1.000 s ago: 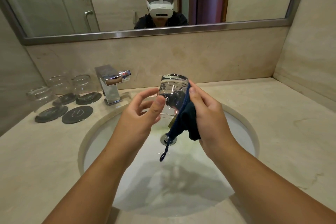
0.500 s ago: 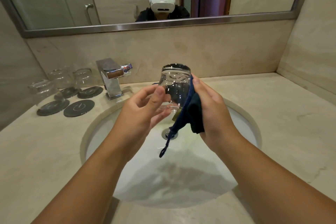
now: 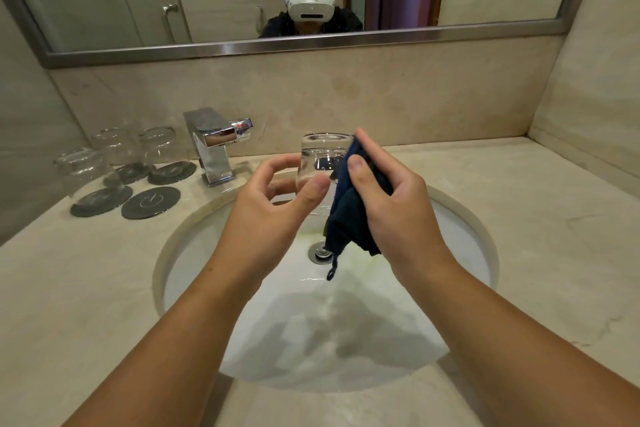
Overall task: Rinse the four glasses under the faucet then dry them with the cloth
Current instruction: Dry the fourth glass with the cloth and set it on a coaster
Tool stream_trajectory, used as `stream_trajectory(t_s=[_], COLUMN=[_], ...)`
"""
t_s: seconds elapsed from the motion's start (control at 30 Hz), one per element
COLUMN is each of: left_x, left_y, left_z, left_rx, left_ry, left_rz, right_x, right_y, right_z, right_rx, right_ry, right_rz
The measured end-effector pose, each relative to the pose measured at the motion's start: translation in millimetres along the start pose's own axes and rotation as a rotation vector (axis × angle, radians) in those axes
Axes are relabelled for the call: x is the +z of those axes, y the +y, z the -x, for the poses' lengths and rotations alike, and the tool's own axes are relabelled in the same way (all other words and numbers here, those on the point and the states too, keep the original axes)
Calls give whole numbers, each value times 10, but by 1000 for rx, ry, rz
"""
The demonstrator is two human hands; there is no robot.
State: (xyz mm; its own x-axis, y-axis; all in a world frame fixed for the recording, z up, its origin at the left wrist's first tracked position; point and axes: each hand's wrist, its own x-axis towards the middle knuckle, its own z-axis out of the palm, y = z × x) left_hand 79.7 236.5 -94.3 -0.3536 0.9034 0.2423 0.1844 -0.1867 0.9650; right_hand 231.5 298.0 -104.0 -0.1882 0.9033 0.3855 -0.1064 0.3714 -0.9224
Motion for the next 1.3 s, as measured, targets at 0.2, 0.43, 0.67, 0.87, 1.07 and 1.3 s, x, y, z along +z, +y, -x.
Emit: stream_trajectory(t_s=[0.2, 0.43, 0.67, 0.87, 1.07, 1.3], left_x=[-15, -8, 10, -9, 15, 47], left_y=[43, -21, -13, 50, -10, 1], left_z=[-1, -45, 0, 16, -14, 22], left_rx=[-143, 8, 35, -69, -21, 30], left_ry=[-142, 7, 2, -93, -17, 8], left_rz=[321, 113, -18, 246, 97, 10], right_x=[-4, -2, -3, -4, -9, 0], right_y=[-4, 42, 18, 52, 50, -23], right_z=[-57, -71, -14, -79, -82, -9], right_rx=[161, 110, 27, 143, 123, 1], right_ry=[-68, 40, 21, -48, 50, 7], right_rz=[-312, -169, -15, -179, -155, 42])
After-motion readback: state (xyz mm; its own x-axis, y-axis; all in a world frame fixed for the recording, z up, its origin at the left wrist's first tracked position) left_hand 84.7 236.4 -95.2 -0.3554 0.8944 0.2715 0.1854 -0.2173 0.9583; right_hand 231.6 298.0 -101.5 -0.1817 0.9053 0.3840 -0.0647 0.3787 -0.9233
